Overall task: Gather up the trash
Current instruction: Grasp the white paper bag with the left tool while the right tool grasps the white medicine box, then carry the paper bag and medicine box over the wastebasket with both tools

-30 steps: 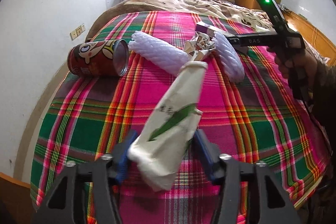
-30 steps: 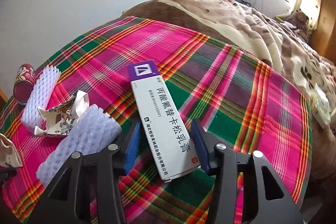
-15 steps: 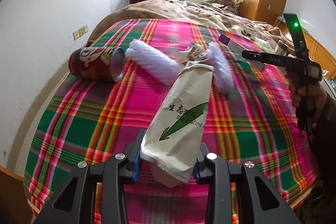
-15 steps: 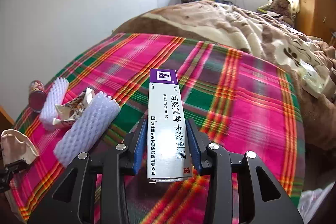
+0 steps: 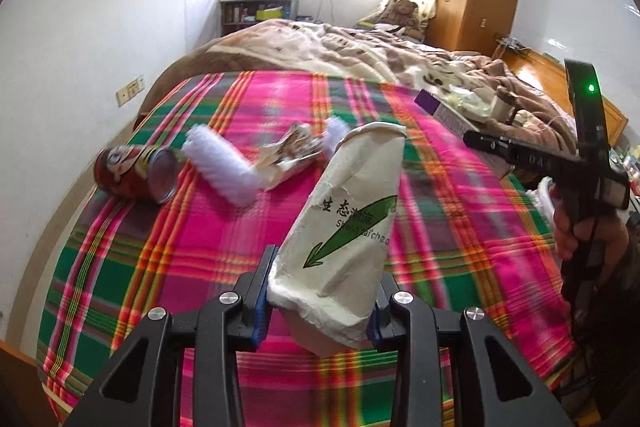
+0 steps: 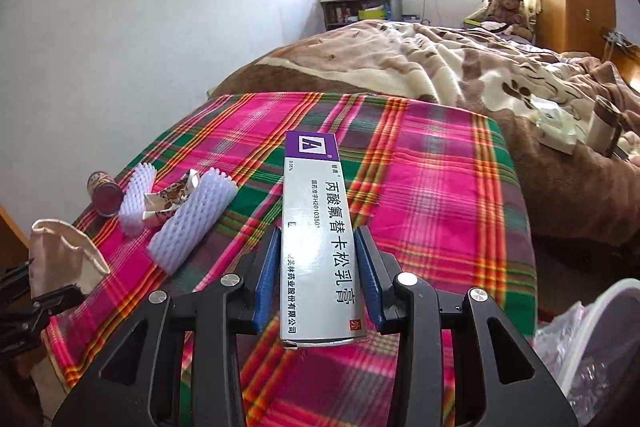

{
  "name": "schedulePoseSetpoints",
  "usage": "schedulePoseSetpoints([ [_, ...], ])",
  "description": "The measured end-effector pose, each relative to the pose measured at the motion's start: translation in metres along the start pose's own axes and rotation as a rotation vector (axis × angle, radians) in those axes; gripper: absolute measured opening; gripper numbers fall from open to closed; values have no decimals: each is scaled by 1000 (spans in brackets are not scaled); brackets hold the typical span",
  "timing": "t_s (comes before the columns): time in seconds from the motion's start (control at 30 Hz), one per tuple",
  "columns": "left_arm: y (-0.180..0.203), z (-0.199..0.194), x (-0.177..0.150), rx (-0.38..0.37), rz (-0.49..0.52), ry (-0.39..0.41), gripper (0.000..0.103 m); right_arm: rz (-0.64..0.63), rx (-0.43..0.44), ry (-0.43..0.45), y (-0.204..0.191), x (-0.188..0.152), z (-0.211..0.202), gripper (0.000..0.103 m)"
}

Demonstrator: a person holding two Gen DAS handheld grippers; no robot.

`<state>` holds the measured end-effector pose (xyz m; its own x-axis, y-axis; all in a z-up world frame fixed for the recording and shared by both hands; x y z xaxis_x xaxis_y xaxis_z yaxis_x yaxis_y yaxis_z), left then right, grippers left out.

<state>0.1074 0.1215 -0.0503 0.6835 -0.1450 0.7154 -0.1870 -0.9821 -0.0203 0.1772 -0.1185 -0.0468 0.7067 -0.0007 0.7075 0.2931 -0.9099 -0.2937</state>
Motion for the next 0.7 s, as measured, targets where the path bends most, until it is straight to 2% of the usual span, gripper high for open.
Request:
schedulePoseSetpoints([
  [0.4,71,-9,36,-79,87,75,37,68,-54,104,40,-11,-72,39],
  [0.7,128,-12,62,-146,156,123,37,152,-131,177,82,-20,-111,39],
])
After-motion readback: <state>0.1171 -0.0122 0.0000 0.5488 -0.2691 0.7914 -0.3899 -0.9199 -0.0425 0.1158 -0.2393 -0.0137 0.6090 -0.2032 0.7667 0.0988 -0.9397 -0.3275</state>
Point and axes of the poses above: each gripper's, at about its wrist camera, not at the fingertips, and z roughly the way its jaws point, y to its right, x to its top, the point moved 4 cm from there along z, roughly the way its jaws point, and after that the axes turned 10 degrees about z, right-handed, at the moved point
